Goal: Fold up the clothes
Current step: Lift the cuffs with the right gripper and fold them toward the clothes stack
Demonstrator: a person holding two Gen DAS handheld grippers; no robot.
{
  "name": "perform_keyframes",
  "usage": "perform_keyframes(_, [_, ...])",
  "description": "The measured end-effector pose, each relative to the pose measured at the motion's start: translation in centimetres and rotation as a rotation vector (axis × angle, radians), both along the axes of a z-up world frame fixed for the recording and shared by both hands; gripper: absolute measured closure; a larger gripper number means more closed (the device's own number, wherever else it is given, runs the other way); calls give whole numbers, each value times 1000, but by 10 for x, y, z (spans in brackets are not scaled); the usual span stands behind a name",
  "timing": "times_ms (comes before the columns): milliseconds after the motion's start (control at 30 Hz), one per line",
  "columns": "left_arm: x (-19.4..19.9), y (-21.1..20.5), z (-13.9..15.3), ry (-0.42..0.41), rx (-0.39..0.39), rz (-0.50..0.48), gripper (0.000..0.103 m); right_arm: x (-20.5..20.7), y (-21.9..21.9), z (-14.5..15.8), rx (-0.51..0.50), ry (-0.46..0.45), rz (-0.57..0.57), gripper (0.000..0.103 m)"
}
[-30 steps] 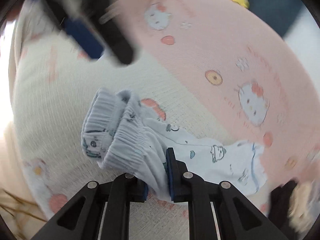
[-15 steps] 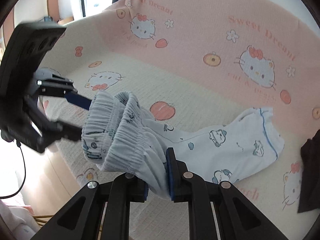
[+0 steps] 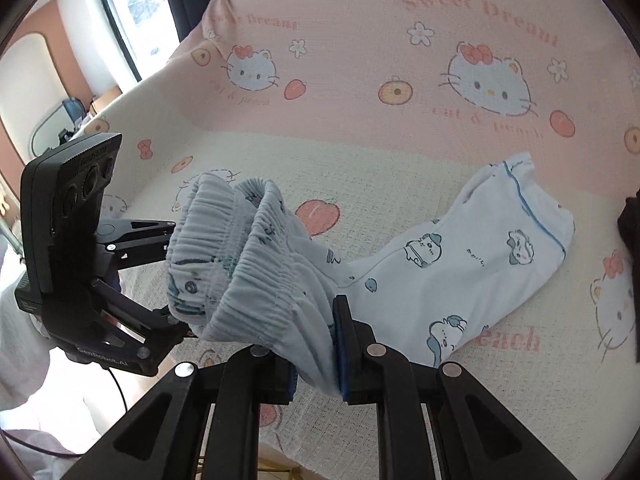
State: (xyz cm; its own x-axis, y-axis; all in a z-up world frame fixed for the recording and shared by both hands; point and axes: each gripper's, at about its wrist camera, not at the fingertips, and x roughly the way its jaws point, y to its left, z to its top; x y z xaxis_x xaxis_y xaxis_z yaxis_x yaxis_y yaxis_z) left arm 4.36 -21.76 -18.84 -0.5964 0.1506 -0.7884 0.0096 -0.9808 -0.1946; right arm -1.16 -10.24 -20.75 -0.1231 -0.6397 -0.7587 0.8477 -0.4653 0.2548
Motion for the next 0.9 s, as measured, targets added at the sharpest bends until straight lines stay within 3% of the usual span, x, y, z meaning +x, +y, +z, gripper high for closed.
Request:
perform_keyframes(267, [-14, 21, 3, 6, -36, -57, 49, -10, 9, -1, -34, -45, -14, 90])
perform_keyframes(467, [-31, 23, 8, 35, -6, -63, 51, -23, 16, -5, -36, -73, -48, 90])
perform_keyframes(533, [-36, 23, 11, 50, 17, -71, 65, -29, 19, -5, -40, -76, -65, 90])
perform_keyframes(633, [-49, 24, 8, 39, 70, -70, 69, -38, 23, -4, -54, -80, -85, 90])
perform_keyframes(700, [-56, 26, 5, 40, 83, -71, 79, -43, 26, -3, -62, -82, -98, 90])
perform_keyframes(900, [-77, 31, 3, 58, 148, -58, 80, -62, 34, -2, -86, -90, -132, 90])
